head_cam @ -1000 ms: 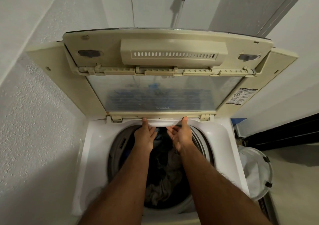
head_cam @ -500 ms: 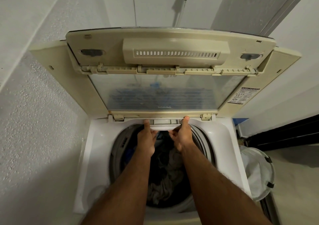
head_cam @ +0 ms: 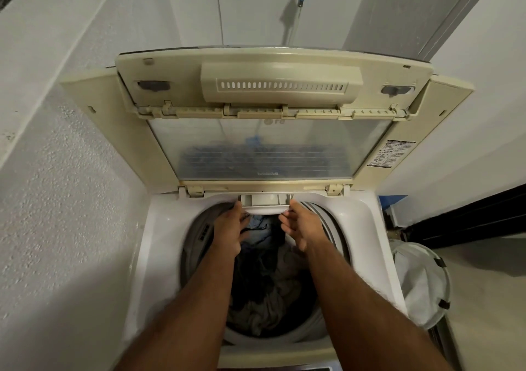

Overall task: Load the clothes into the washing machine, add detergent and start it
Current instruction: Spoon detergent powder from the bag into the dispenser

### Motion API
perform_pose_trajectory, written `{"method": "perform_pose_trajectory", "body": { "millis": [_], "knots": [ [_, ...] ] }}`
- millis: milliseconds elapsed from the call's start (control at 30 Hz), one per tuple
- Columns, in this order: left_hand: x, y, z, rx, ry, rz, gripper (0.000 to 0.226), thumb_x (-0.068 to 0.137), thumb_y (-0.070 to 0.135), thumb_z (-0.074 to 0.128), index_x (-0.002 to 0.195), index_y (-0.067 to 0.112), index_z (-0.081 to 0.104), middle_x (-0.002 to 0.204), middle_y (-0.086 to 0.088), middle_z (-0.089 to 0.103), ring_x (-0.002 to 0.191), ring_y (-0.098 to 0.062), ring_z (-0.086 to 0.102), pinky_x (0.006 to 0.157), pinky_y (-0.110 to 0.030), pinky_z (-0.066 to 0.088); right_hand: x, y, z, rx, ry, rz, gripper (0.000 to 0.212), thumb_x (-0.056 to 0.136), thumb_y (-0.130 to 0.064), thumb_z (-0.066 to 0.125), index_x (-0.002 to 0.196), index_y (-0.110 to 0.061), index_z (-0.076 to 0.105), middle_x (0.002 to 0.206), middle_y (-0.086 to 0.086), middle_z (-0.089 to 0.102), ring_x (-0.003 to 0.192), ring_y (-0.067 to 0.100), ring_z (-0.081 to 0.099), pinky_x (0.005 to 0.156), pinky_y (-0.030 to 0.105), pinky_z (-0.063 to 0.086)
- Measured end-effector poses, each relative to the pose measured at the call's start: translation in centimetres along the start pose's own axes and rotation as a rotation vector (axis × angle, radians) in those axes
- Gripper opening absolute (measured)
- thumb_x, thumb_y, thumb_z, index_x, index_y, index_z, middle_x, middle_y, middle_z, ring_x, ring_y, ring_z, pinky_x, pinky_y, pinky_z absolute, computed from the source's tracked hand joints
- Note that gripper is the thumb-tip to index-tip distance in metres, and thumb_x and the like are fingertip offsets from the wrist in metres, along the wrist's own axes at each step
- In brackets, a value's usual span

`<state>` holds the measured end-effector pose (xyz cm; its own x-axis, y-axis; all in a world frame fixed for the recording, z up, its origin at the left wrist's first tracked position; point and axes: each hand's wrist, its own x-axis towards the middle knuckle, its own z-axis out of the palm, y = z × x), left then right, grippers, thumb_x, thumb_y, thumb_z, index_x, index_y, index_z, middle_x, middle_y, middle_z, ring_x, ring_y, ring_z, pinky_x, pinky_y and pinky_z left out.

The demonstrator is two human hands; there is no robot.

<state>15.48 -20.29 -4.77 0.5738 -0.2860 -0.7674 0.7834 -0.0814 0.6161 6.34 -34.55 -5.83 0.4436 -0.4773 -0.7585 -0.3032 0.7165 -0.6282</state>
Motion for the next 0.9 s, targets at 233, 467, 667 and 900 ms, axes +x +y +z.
{"method": "perform_pose_trajectory", "body": {
  "millis": [233, 467, 667, 900],
  "knots": [
    [-0.6, -1.2, -0.9, 0.001, 0.016, -0.055, 0.024, 0.096, 0.039, 0.053, 0.104, 0.018, 0.060, 0.117, -0.003, 0.063, 0.103, -0.018, 0.061, 0.093, -0.044, 0.047, -1.1, 1.2, -1.0, 0.005, -0.050, 0.021, 0.033, 0.098, -0.028, 0.058, 0.115, 0.000, 0.062, 0.130, 0.023, 0.060, 0.096, 0.022, 0.068, 0.098, 0.040, 0.051],
    [-1.5, -1.5, -1.2, 0.008, 0.029, -0.052, 0.032, 0.096, 0.043, 0.050, 0.113, 0.016, 0.056, 0.092, -0.002, 0.060, 0.085, -0.018, 0.059, 0.074, -0.038, 0.052, -1.8, 1.2, -1.7, -0.079, -0.068, 0.050, 0.041, 0.097, -0.040, 0.056, 0.121, -0.007, 0.062, 0.100, 0.016, 0.065, 0.126, 0.045, 0.052, 0.105, 0.053, 0.046],
    [-3.3, -1.2, -2.0, 0.050, 0.053, -0.004, 0.053, 0.098, 0.044, 0.047, 0.141, 0.013, 0.042, 0.137, -0.012, 0.049, 0.124, -0.028, 0.050, 0.092, -0.039, 0.047, -3.6, 1.5, -2.5, -0.255, 0.015, -0.047, 0.037, 0.094, -0.039, 0.060, 0.117, -0.010, 0.059, 0.100, 0.011, 0.063, 0.080, 0.022, 0.057, 0.063, 0.032, 0.049],
    [-7.9, -2.2, -3.7, 0.151, 0.097, 0.206, 0.016, 0.097, 0.042, 0.050, 0.088, 0.030, 0.053, 0.097, 0.003, 0.051, 0.095, -0.017, 0.051, 0.087, -0.037, 0.045, -6.0, 2.4, -3.1, -0.602, 0.036, -0.370, 0.028, 0.081, -0.047, 0.065, 0.087, -0.019, 0.067, 0.079, 0.000, 0.068, 0.082, 0.021, 0.066, 0.087, 0.052, 0.056]
  ]
}}
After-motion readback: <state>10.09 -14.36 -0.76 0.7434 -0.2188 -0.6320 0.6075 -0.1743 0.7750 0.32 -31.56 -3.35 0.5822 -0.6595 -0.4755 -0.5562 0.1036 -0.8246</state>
